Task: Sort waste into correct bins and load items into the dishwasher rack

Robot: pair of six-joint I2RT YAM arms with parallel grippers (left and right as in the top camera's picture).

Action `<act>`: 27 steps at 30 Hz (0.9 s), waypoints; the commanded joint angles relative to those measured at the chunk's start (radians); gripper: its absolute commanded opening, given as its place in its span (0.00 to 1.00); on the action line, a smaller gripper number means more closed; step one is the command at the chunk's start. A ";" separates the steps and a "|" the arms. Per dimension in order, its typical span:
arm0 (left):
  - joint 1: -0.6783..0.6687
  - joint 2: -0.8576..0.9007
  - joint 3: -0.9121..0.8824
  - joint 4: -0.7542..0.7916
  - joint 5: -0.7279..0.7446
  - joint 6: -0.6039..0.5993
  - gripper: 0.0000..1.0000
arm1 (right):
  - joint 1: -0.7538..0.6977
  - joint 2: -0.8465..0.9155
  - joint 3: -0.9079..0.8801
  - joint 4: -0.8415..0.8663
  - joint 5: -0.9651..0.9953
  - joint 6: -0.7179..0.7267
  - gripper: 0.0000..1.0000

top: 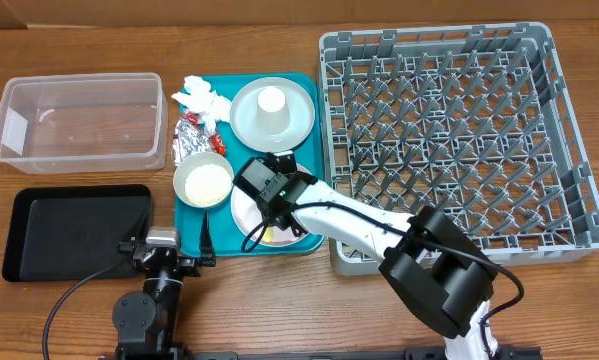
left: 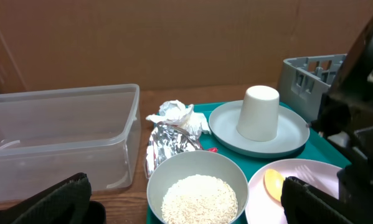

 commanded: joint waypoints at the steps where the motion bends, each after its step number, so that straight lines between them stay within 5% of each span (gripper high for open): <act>1: 0.011 -0.011 -0.003 -0.002 0.011 0.012 1.00 | -0.002 -0.045 0.131 -0.072 0.064 -0.050 0.15; 12: 0.011 -0.011 -0.003 -0.002 0.011 0.012 1.00 | -0.055 -0.294 0.245 -0.191 0.161 -0.082 0.15; 24: 0.011 -0.011 -0.003 -0.002 0.011 0.012 1.00 | -0.310 -0.216 0.165 -0.204 -0.021 -0.261 0.16; 26: 0.011 -0.011 -0.003 -0.002 0.011 0.012 1.00 | -0.336 -0.204 0.153 -0.195 -0.055 -0.266 0.20; 27: 0.011 -0.011 -0.003 -0.002 0.011 0.012 1.00 | -0.344 -0.200 0.146 -0.193 -0.054 -0.266 0.33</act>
